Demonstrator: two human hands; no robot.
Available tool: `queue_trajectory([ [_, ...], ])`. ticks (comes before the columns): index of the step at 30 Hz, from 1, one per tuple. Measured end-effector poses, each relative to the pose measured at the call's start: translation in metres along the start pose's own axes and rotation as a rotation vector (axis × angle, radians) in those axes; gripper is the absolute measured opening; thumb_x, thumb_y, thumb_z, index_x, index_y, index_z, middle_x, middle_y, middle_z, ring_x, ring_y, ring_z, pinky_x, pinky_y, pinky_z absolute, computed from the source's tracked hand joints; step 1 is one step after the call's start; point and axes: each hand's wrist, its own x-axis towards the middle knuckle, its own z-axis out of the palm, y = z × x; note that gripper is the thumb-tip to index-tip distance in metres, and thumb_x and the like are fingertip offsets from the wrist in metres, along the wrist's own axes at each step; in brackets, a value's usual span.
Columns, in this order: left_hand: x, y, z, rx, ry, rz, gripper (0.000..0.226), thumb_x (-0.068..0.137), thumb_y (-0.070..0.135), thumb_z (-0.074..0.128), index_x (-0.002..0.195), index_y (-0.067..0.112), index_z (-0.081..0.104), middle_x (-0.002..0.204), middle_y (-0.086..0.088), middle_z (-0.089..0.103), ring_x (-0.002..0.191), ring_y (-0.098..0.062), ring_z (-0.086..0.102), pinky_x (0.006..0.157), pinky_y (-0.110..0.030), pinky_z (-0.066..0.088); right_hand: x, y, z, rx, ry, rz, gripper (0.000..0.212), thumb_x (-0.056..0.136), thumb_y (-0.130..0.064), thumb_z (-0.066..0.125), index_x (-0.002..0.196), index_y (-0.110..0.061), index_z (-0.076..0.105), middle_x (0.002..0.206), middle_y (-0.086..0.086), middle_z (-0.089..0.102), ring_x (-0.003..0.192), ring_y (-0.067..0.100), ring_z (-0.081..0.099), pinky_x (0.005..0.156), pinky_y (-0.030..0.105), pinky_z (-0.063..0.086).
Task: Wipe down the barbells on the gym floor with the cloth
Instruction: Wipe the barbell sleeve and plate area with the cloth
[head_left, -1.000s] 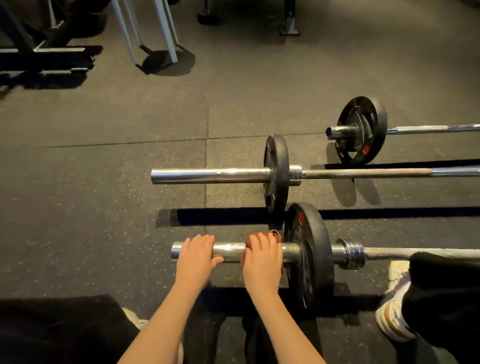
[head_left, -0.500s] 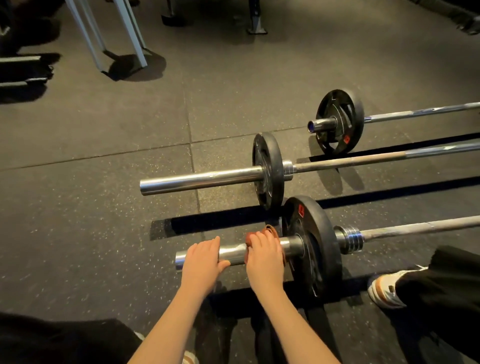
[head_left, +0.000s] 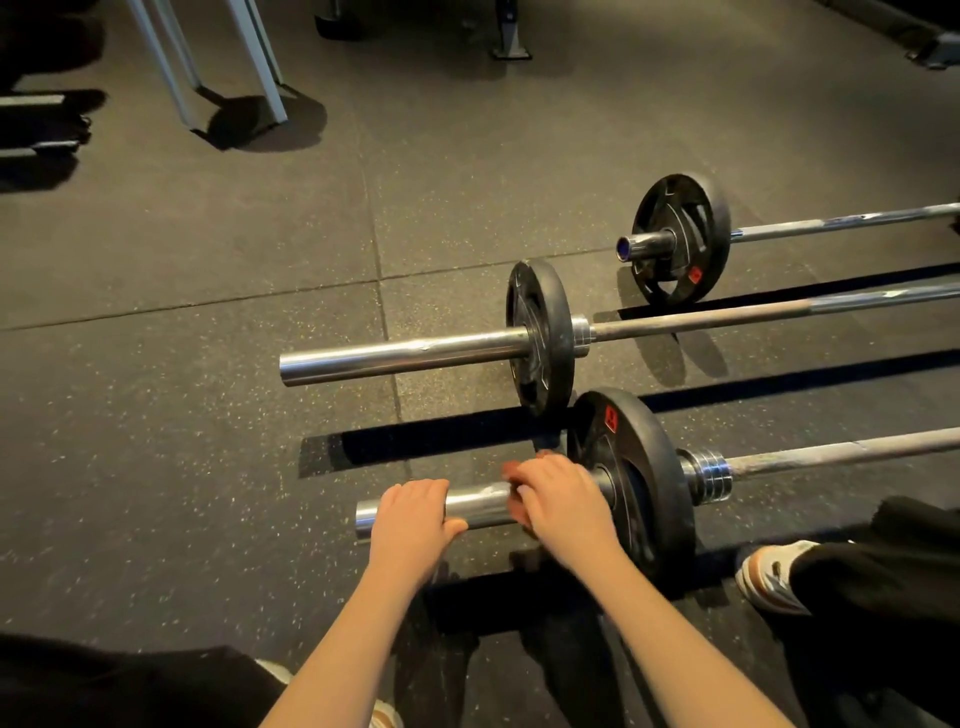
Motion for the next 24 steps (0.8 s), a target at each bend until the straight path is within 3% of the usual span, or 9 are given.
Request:
queue_trajectory([
  [2, 0.0, -0.001, 0.001, -0.001, 0.001, 0.005, 0.037, 0.09, 0.055, 0.052, 0.112, 0.026, 0.053, 0.113, 0.008, 0.061, 0.102, -0.015, 0.055, 0.089, -0.03, 0.037, 0.001, 0.013, -0.003, -0.006, 0.086, 0.213, 0.029, 0.093, -0.03, 0.047, 0.108, -0.02, 0.07, 0.101, -0.005, 0.066, 0.107, 0.017, 0.053, 0.091, 0.034, 0.045],
  [4, 0.001, -0.002, 0.002, -0.005, 0.006, 0.002, 0.04, 0.09, 0.055, 0.052, 0.117, 0.026, 0.052, 0.116, 0.008, 0.06, 0.105, -0.015, 0.055, 0.092, -0.03, 0.037, -0.002, -0.016, 0.012, -0.007, 0.161, 0.369, 0.026, 0.093, -0.027, 0.05, 0.111, -0.018, 0.066, 0.113, -0.002, 0.063, 0.122, 0.022, 0.048, 0.103, 0.039, 0.04],
  [7, 0.0, -0.001, 0.003, -0.006, 0.016, -0.003, 0.041, 0.089, 0.055, 0.053, 0.118, 0.026, 0.053, 0.115, 0.009, 0.06, 0.105, -0.013, 0.055, 0.093, -0.029, 0.038, -0.015, -0.055, 0.031, 0.059, 0.143, 0.17, 0.031, 0.091, -0.023, 0.059, 0.121, -0.017, 0.062, 0.127, -0.001, 0.059, 0.13, 0.023, 0.046, 0.113, 0.044, 0.035],
  [10, -0.001, 0.0, 0.003, 0.001, 0.007, 0.003, 0.041, 0.09, 0.056, 0.053, 0.117, 0.025, 0.053, 0.113, 0.008, 0.061, 0.103, -0.015, 0.056, 0.092, -0.03, 0.04, -0.01, -0.019, 0.005, 0.028, 0.0, -0.026, 0.029, 0.093, -0.027, 0.053, 0.12, -0.022, 0.062, 0.12, -0.006, 0.061, 0.119, 0.016, 0.05, 0.103, 0.035, 0.042],
  [12, -0.001, -0.001, 0.004, -0.002, 0.008, 0.003, 0.043, 0.09, 0.056, 0.052, 0.118, 0.024, 0.053, 0.114, 0.007, 0.061, 0.103, -0.015, 0.056, 0.092, -0.031, 0.041, -0.004, 0.006, -0.007, 0.012, 0.036, 0.09, 0.028, 0.093, -0.032, 0.046, 0.111, -0.024, 0.065, 0.106, -0.007, 0.061, 0.108, 0.017, 0.054, 0.091, 0.033, 0.044],
  [15, -0.002, -0.002, 0.005, 0.004, 0.018, 0.001, 0.044, 0.09, 0.057, 0.051, 0.12, 0.024, 0.052, 0.116, 0.008, 0.06, 0.105, -0.015, 0.055, 0.094, -0.03, 0.039, -0.01, -0.019, 0.009, -0.016, 0.139, 0.343, 0.03, 0.093, -0.031, 0.048, 0.117, -0.02, 0.062, 0.121, -0.002, 0.059, 0.127, 0.025, 0.047, 0.105, 0.039, 0.04],
  [19, -0.003, 0.001, 0.005, -0.013, 0.016, -0.001, 0.045, 0.09, 0.056, 0.053, 0.122, 0.025, 0.052, 0.118, 0.008, 0.06, 0.108, -0.014, 0.054, 0.096, -0.03, 0.039, -0.037, -0.059, 0.029, 0.035, 0.134, 0.19, 0.045, 0.085, -0.023, 0.07, 0.128, -0.017, 0.06, 0.134, 0.001, 0.058, 0.131, 0.025, 0.048, 0.107, 0.044, 0.043],
  [22, -0.002, 0.001, 0.002, -0.024, 0.015, 0.005, 0.044, 0.09, 0.055, 0.053, 0.122, 0.024, 0.052, 0.116, 0.008, 0.06, 0.107, -0.014, 0.054, 0.095, -0.03, 0.038, -0.001, -0.037, 0.007, -0.005, -0.003, 0.129, 0.026, 0.096, -0.029, 0.048, 0.116, -0.024, 0.063, 0.116, -0.005, 0.064, 0.114, 0.02, 0.054, 0.097, 0.036, 0.04],
  [24, -0.003, 0.0, 0.002, -0.019, 0.016, 0.002, 0.044, 0.09, 0.056, 0.053, 0.12, 0.024, 0.052, 0.115, 0.008, 0.06, 0.105, -0.014, 0.054, 0.094, -0.03, 0.039, 0.03, -0.033, 0.0, -0.066, -0.115, 0.184, 0.032, 0.099, -0.031, 0.035, 0.109, -0.021, 0.064, 0.109, -0.001, 0.065, 0.111, 0.022, 0.052, 0.096, 0.037, 0.034],
])
